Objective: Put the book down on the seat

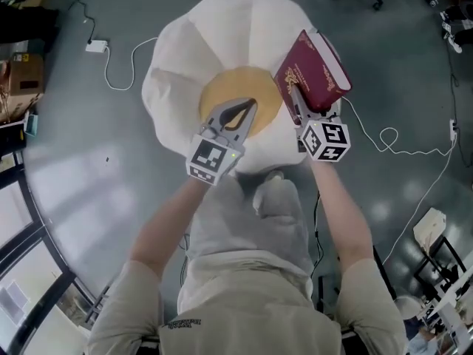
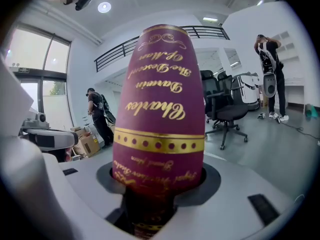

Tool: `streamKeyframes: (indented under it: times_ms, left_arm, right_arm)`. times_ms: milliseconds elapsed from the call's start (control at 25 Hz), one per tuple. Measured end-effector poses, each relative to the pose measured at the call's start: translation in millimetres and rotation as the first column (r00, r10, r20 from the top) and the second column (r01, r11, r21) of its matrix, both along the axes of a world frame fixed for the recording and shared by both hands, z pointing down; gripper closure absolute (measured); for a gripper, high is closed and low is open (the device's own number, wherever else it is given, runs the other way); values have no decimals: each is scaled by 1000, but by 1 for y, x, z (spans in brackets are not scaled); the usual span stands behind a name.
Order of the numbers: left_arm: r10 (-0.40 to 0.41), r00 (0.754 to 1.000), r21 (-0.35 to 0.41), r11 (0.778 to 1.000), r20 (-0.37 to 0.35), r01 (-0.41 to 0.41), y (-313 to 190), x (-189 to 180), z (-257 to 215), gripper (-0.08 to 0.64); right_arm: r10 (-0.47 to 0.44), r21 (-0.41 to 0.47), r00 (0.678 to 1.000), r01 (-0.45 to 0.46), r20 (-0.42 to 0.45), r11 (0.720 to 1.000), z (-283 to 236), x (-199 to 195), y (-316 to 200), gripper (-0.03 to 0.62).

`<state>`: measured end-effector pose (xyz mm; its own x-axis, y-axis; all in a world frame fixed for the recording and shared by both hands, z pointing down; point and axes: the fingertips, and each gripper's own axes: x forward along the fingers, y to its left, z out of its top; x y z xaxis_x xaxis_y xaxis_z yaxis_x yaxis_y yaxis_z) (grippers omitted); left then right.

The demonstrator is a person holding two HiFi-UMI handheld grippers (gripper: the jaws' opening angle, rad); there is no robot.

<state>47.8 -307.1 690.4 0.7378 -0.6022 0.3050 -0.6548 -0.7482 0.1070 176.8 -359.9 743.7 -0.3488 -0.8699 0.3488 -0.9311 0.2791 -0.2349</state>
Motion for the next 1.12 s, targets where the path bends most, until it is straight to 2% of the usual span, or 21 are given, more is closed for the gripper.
streamKeyframes:
  times_ms: [120, 360, 520, 600, 680, 800, 880, 1000, 1120]
  left_arm:
    - [-23, 1000, -21, 1000, 2, 23, -11, 4, 49, 551]
    - [-39, 996, -36, 998, 74, 42, -24, 3, 142, 551]
    - [-36, 998, -30, 999, 49, 38, -22, 7, 180, 551]
    - [-24, 998, -43, 999, 57, 27, -18, 11, 197, 551]
    - [-17, 998, -66, 998, 62, 22, -14, 14, 212, 551]
    - [-38, 998, -98, 994, 44, 42, -16, 18, 226, 551]
    - [-19, 998, -96, 995, 54, 24, -14, 22, 231, 551]
    - [49, 994, -105, 994, 95, -39, -5, 29, 234, 551]
    - [79, 991, -132, 989, 104, -65, 4, 30, 226, 551]
  right_arm:
    - [5, -25, 1000, -4, 18, 1000, 50, 3, -16, 360]
    - [5, -97, 1000, -3, 22, 995, 153, 7, -35, 360]
    - [-47, -163, 993, 64, 110, 985, 213, 2, -39, 360]
    - [-43, -191, 994, 60, 96, 980, 240, 4, -40, 360]
    - [-29, -208, 996, 46, 82, 977, 262, 8, -43, 360]
    - [20, -241, 994, 8, 110, 970, 290, 15, -53, 360]
    - [52, -284, 990, -12, 133, 959, 309, 17, -55, 360]
    - [83, -358, 983, -18, 166, 934, 330, 22, -48, 291]
    - [114, -409, 982, -43, 151, 911, 329, 35, -30, 248]
